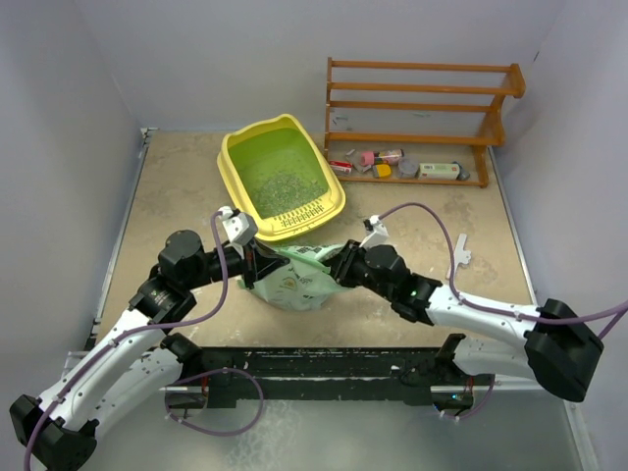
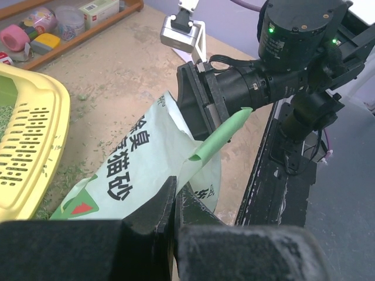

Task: Fill the litter box with clean litter

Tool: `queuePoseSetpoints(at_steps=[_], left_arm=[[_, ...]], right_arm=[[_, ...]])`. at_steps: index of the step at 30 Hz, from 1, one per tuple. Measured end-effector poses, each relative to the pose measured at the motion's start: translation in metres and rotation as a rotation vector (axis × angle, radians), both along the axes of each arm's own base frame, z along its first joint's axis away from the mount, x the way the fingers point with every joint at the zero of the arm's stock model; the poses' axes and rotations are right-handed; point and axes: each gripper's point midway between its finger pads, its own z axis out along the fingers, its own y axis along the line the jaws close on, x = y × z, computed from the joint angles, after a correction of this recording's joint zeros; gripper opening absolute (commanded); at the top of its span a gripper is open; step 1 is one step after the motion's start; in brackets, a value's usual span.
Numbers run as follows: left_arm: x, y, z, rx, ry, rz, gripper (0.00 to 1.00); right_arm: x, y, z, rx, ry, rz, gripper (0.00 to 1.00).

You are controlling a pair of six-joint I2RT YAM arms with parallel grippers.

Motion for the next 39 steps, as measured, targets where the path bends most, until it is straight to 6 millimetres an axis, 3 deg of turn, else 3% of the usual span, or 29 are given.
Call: queuePoseSetpoints(at_steps=[21, 29, 39], left_arm=[[-0.002, 0.001, -0.004, 0.01, 0.016, -0.002, 0.0], [-0.002, 0.001, -0.004, 0.01, 0.015, -0.002, 0.0], [-0.002, 0.002, -0.001, 0.005, 0.004, 0.001, 0.0]], right_arm=[[-0.011, -0.002, -0.008, 0.287, 0.051, -0.067, 0.0], [-0.013, -0.006, -0.002, 0.345, 0.025, -0.067, 0.0], [-0.02, -0.024, 0.014, 0.397, -0.022, -0.086, 0.0]])
